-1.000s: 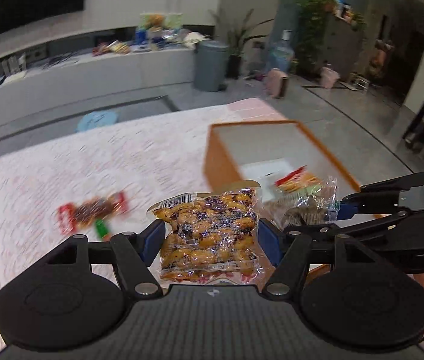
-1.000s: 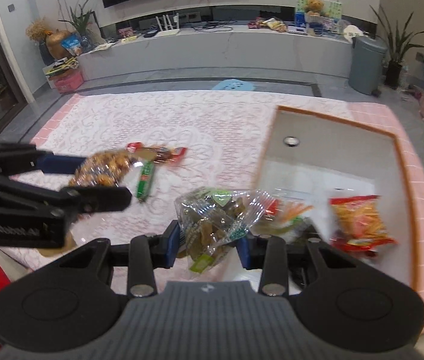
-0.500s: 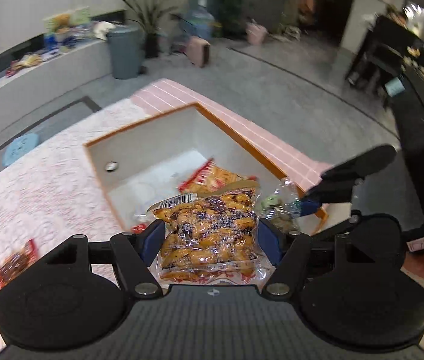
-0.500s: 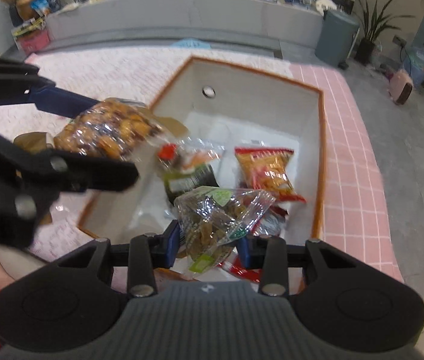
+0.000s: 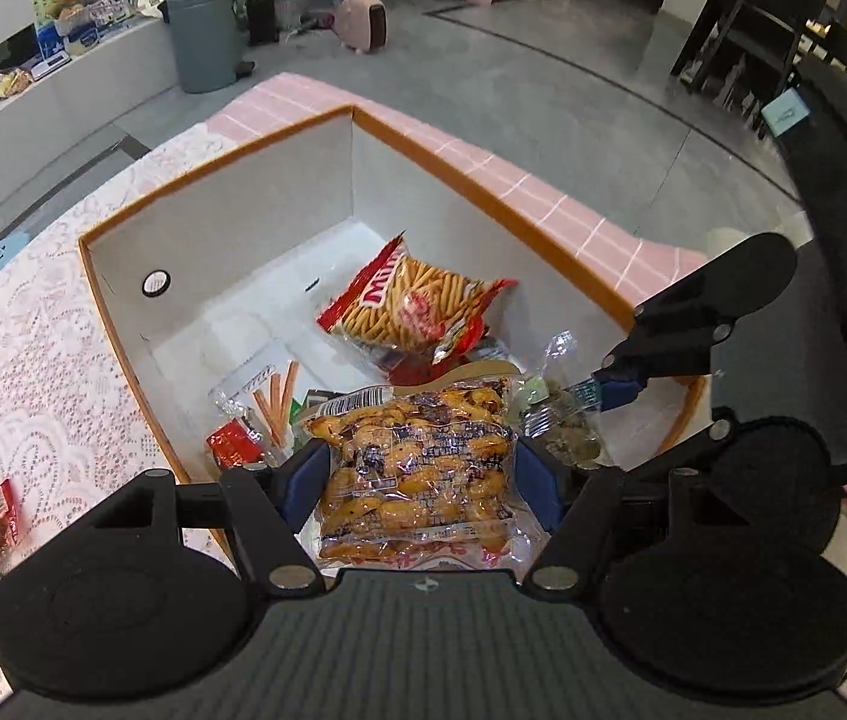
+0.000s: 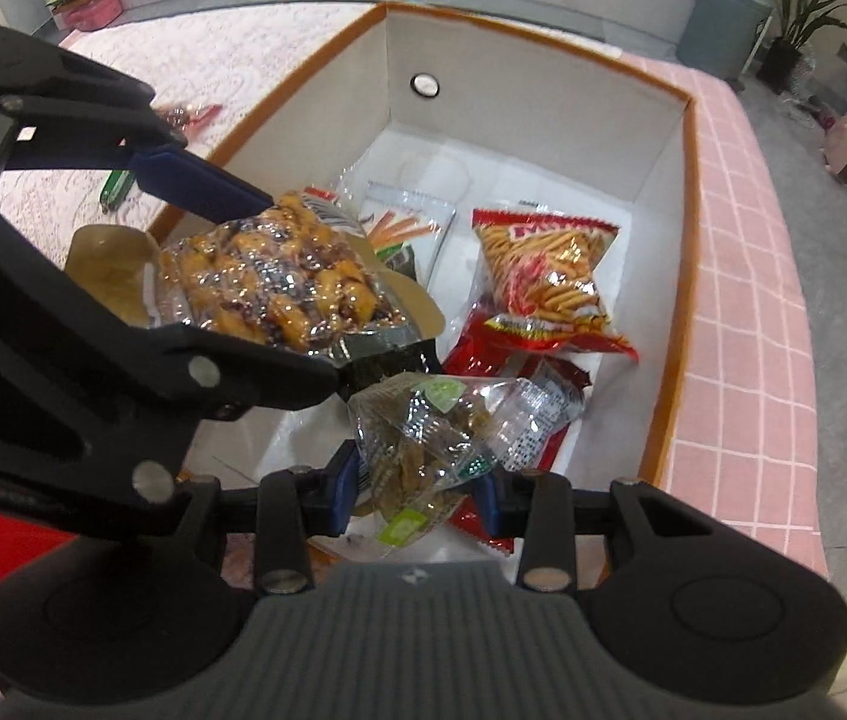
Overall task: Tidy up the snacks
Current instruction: 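Carry the nut pack with the left tool while the right tool carries the green bag over the box, then lower both packs into the orange box and open both tools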
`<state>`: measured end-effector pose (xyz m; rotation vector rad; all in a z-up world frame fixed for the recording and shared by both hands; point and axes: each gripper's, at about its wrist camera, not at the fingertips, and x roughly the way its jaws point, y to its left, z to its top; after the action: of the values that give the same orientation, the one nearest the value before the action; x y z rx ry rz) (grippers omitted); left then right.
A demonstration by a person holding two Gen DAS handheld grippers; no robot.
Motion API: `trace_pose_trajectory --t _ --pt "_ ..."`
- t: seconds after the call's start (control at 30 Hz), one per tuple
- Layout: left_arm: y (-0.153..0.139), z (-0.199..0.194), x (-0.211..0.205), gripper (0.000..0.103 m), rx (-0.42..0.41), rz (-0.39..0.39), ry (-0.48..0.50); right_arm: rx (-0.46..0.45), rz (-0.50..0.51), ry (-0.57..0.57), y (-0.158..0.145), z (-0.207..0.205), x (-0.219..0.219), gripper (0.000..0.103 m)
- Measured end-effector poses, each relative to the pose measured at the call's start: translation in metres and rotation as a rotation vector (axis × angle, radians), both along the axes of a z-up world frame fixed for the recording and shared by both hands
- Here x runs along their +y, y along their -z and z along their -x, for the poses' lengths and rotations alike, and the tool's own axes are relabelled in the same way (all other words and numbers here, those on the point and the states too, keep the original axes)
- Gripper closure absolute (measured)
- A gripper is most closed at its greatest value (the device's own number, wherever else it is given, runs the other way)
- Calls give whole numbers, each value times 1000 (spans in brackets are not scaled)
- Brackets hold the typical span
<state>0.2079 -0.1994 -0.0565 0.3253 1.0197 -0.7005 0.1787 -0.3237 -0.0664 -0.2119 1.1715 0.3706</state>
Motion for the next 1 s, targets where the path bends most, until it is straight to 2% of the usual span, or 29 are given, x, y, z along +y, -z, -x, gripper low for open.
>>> trace_pose_trajectory --t 0.2,0.37,0.7,0.8,0.87,0.93,1.0 --pt "12 -2 -5 26 -12 -66 5 33 2 -3 9 -9 2 65" --pt "15 -4 -7 25 -1 -91 -1 61 -14 1 11 -15 -2 64" --pt "13 -4 -4 23 7 -99 -19 71 19 6 11 -16 1 61" --pt "8 -2 -1 19 -9 -102 -29 66 37 8 9 -17 3 53" --pt "4 0 2 19 -15 -91 -31 61 47 19 6 -17 2 39" --pt "-1 2 5 18 -21 -85 -35 53 54 27 2 -15 1 32" --pt "-6 5 8 18 -28 -80 -37 49 52 30 -2 -14 2 29"
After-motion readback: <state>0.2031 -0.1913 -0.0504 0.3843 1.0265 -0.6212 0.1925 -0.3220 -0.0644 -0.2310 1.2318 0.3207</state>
